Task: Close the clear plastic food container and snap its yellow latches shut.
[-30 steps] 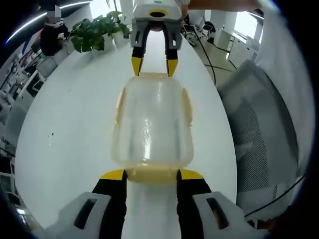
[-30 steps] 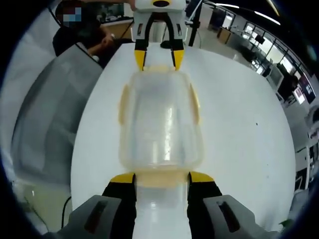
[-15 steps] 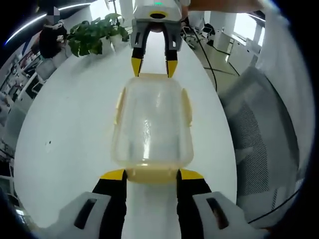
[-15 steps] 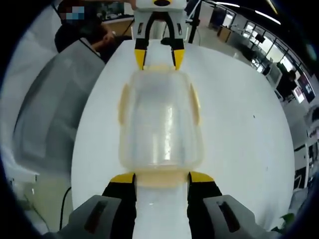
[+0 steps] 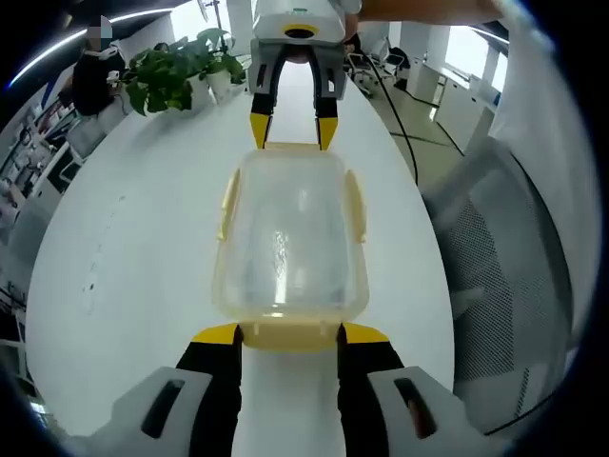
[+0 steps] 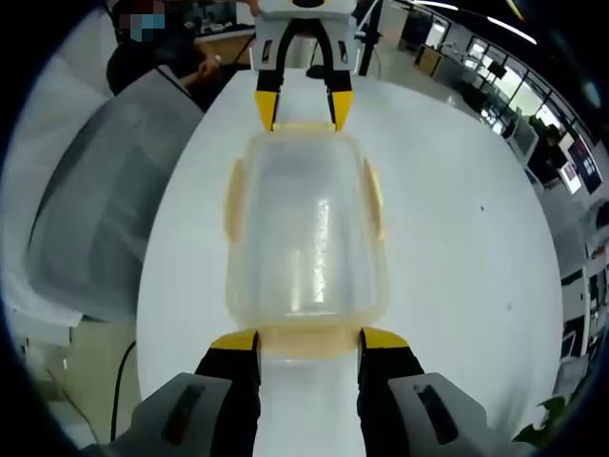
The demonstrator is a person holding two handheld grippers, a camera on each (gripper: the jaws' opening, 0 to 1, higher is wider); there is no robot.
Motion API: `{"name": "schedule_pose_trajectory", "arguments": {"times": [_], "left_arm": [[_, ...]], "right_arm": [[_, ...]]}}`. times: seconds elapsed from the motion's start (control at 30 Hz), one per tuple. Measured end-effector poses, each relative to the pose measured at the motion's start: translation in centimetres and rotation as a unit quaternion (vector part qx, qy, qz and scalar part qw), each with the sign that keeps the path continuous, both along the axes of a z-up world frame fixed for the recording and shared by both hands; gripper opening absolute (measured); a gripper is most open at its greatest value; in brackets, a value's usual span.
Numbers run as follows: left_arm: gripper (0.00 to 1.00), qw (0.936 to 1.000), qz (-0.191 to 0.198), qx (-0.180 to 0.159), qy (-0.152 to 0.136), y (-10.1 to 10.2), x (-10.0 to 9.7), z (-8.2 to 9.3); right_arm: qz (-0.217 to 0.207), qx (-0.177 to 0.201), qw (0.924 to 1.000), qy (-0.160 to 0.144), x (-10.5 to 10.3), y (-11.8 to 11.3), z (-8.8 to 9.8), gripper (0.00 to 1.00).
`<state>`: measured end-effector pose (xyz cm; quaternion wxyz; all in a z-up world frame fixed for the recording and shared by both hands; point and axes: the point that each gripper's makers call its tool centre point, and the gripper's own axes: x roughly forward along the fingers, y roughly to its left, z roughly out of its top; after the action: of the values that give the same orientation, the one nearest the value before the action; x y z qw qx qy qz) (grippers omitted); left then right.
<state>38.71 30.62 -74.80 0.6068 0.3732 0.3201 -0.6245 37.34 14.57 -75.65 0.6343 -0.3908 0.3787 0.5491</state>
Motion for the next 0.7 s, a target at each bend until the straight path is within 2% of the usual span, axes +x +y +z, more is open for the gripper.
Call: {"name": "schedule_pose_trajectory", "arguments": {"times": [0.47,0.7], "left_arm": [[0.38,0.9999,-0.002,0.001,0.013,-1.9,-0.3,-1.2],[0.38,0.9999,-0.002,-0.002,0.017,-2.5,0.0,-1.1]], "right_arm": [[-0.002,-0.008,0.9999,0.014,-0.4,-1.7,-1.1,0.38],[-0.006,-0.006,0.9998,0.019,-0.2,-2.4,-1.0,0.38]]}}
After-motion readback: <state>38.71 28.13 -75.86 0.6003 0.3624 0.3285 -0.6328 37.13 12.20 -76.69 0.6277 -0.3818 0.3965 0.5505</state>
